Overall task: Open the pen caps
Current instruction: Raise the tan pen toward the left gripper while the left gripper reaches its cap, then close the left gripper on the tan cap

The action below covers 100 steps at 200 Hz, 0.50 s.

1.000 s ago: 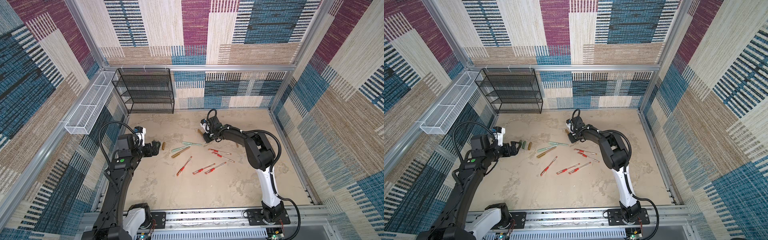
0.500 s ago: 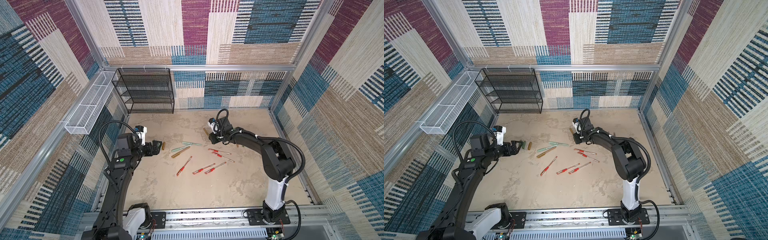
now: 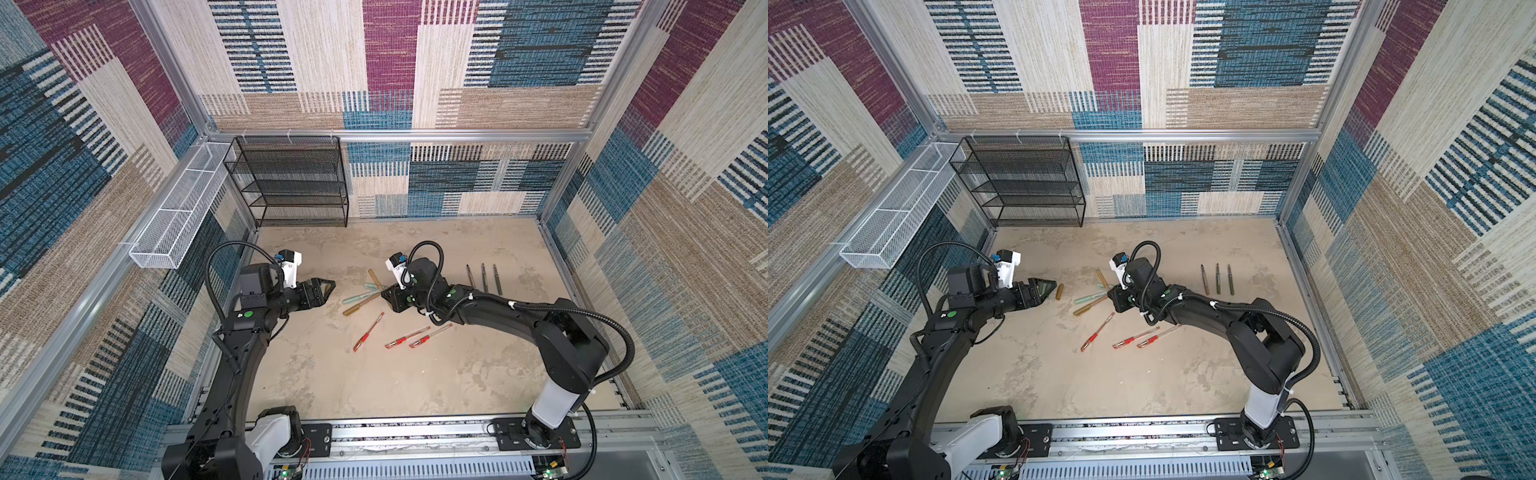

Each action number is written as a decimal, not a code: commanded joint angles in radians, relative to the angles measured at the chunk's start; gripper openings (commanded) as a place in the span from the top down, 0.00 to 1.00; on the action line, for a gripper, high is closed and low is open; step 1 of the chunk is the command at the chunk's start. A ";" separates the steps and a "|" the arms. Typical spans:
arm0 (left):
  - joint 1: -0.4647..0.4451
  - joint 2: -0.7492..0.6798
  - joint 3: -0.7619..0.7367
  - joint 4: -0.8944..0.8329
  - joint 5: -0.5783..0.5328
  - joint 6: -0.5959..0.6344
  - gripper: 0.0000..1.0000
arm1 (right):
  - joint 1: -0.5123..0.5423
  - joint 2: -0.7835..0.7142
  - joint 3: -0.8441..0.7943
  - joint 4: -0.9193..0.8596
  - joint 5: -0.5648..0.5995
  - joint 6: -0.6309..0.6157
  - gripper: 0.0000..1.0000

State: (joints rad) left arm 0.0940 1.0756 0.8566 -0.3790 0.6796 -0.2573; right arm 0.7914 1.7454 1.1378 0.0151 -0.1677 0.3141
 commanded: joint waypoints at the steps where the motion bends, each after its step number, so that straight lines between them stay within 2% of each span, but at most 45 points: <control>1: -0.022 0.030 0.032 0.036 0.048 -0.099 0.11 | 0.052 -0.001 0.023 0.060 0.110 0.051 0.94; 45: -0.107 0.132 0.135 -0.011 0.006 -0.130 0.16 | 0.135 0.009 0.057 0.045 0.219 0.104 0.94; 74: -0.150 0.195 0.153 0.023 -0.014 -0.177 0.20 | 0.172 0.044 0.119 -0.009 0.251 0.123 0.95; 100: -0.183 0.231 0.170 0.020 -0.053 -0.165 0.24 | 0.204 0.064 0.138 -0.003 0.251 0.132 0.94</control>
State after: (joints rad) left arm -0.0658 1.2846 1.0069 -0.3752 0.6674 -0.3988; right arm 0.9768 1.7927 1.2552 0.0101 0.0528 0.4183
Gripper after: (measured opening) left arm 0.779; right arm 0.137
